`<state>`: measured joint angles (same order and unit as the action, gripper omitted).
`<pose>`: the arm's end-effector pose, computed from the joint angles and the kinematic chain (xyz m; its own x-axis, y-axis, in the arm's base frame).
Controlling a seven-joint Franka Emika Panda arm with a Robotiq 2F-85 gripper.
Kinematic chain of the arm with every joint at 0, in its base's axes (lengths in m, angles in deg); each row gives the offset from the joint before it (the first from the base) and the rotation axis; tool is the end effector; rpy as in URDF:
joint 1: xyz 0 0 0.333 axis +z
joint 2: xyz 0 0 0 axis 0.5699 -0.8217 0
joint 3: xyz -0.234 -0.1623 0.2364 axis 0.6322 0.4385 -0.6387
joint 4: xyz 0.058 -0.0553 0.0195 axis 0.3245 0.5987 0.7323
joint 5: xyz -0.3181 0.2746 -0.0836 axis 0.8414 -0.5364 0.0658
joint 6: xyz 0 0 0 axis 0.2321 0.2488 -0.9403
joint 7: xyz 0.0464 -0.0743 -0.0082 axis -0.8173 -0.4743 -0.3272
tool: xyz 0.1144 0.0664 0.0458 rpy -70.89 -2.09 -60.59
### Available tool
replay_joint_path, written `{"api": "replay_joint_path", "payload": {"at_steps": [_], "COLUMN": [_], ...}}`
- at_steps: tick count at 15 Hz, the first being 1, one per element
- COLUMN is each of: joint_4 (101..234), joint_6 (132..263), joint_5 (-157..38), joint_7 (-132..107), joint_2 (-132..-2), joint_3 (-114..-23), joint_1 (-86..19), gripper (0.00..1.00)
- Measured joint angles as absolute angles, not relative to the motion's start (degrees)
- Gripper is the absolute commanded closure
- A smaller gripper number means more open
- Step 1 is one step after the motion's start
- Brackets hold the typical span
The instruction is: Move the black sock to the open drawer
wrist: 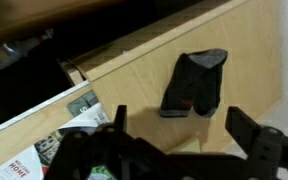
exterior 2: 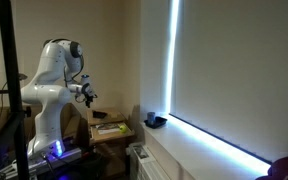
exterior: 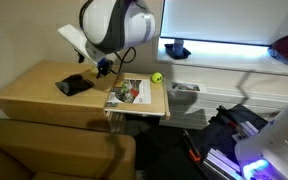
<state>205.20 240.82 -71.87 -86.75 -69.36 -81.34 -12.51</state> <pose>0.5453 0.3156 0.2591 0.5371 -0.8424 -0.0442 -0.7477 -0.4511 -0.4873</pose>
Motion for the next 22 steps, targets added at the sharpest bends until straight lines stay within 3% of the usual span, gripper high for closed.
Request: {"api": "replay_joint_path", "payload": {"at_steps": [4, 10, 18, 22], "joint_4": [198.33, 204.01, 228.67, 230.75], "joint_6": [240.94, 238.97, 262.92, 261.48], "joint_5": [-70.91, -72.85, -79.31, -75.76], "joint_7": [-89.84, -91.36, -90.73, -97.41], "joint_2": [-75.54, -74.68, -62.66, -51.94], "joint_3": [-76.66, -74.15, -91.34, -93.42], "joint_1": [-8.52, -7.07, -22.57, -23.5], "gripper": [0.0, 0.0, 0.0, 0.0]}}
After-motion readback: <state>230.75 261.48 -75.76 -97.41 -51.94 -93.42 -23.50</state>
